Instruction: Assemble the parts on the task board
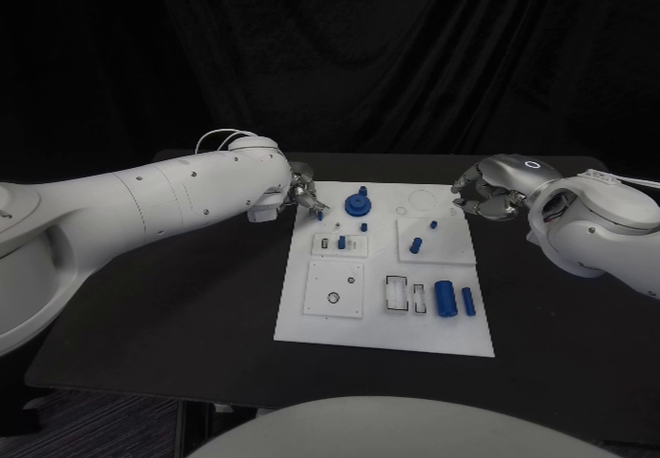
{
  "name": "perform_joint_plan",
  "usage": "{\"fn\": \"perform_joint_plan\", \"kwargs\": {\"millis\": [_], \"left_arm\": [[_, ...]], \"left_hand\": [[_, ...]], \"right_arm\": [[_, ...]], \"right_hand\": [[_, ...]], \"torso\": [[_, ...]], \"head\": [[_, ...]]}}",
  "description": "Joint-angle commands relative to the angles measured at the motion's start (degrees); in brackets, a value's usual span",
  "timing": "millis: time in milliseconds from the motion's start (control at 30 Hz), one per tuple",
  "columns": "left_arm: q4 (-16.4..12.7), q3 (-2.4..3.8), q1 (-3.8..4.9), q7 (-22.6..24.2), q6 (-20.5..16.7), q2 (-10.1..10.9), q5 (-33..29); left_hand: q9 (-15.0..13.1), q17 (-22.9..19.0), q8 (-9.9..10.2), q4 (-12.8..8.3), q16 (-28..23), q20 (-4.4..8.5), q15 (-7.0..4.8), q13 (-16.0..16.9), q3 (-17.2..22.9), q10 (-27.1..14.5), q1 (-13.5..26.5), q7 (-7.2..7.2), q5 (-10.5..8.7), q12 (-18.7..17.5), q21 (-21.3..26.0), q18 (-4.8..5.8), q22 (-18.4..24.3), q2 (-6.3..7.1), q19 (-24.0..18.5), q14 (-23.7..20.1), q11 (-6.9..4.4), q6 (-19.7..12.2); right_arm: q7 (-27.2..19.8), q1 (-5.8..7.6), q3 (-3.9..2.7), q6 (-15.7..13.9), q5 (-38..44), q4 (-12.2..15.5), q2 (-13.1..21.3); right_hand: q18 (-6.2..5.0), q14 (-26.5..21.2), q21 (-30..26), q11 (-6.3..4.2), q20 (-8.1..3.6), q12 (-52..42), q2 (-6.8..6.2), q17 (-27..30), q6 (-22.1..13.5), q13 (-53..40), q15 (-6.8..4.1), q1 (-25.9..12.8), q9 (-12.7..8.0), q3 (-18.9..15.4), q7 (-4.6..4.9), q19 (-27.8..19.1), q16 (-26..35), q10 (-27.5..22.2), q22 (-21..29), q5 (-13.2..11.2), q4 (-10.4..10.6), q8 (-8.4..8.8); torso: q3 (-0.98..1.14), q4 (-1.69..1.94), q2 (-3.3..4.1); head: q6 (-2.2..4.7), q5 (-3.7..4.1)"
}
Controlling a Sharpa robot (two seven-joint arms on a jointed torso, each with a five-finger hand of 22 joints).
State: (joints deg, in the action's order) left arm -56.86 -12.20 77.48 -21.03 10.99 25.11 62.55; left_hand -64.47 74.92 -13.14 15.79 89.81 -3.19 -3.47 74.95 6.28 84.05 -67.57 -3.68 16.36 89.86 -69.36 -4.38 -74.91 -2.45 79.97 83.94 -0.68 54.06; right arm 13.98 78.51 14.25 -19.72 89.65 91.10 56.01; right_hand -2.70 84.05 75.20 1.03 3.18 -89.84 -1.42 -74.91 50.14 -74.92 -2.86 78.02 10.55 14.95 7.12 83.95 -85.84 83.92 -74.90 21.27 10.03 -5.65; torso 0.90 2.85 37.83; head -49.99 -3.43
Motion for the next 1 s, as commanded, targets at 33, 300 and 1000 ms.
{"fn": "perform_joint_plan", "kwargs": {"millis": [33, 300, 1000], "left_arm": [[0.2, 0.05, -0.21, 0.7, 0.5, -0.2, -0.3], [0.6, 0.05, -0.45, 0.7, 0.6, -0.4, -0.3], [0.9, 0.06, -0.74, 1.6, 0.7, -0.4, -0.3]], "left_hand": [[0.0, 15.1, 0.4, -0.1, 0.2, 0.06, 0.22, 15.1, 0.3, 6.0, -0.5, 0.3, 0.2, 0.1, 0.3, -0.78, -5.2, -0.1, -0.5, 6.1, 0.23, 0.0], [0.0, 15.1, 0.4, -0.2, 0.2, 0.07, 0.21, 15.1, 0.4, 6.0, -0.7, 0.31, 0.39, 0.1, 0.4, -0.8, -5.2, -0.1, -0.6, 6.1, 0.22, 0.0], [-0.1, 15.1, 1.1, -1.0, 0.2, 0.15, 0.15, 15.1, 3.0, 6.0, -2.7, 0.35, 8.29, 0.1, 0.9, -0.83, -5.6, 0.28, -0.7, 6.1, 0.15, -0.3]], "right_arm": [[0.6, -0.13, -0.03, 0.3, 0.2, 0.1, 0.0], [0.7, -0.13, -0.03, 0.3, 0.2, 0.1, 0.0], [0.7, -0.13, -0.03, 0.4, 0.2, 0.1, 0.1]], "right_hand": [[-0.69, 4.8, -0.1, 0.45, 0.53, -0.2, -0.13, -11.5, 0.2, -15.1, 0.4, -0.6, -0.1, 0.3, 0.02, 0.2, 0.4, 6.1, -10.5, 0.4, -0.2, 0.27], [-0.69, 4.8, -0.1, 0.45, 0.53, -0.2, -0.13, -11.5, 0.2, -15.1, 0.4, -0.6, -0.1, 0.3, 0.02, 0.2, 0.4, 6.1, -10.5, 0.4, -0.2, 0.27], [-0.69, 4.8, -0.1, 0.46, 0.55, -0.2, -0.13, -11.4, 0.3, -15.1, 0.41, -0.7, -0.1, 0.5, 0.01, 0.2, 0.4, 6.1, -10.5, 0.4, -0.2, 0.24]], "torso": [[-0.05, 0.0, 0.03], [-0.03, 0.01, 0.05], [-0.02, 0.01, 0.0]], "head": [[-0.01, 0.04], [-0.01, 0.18], [-0.01, 0.17]]}}
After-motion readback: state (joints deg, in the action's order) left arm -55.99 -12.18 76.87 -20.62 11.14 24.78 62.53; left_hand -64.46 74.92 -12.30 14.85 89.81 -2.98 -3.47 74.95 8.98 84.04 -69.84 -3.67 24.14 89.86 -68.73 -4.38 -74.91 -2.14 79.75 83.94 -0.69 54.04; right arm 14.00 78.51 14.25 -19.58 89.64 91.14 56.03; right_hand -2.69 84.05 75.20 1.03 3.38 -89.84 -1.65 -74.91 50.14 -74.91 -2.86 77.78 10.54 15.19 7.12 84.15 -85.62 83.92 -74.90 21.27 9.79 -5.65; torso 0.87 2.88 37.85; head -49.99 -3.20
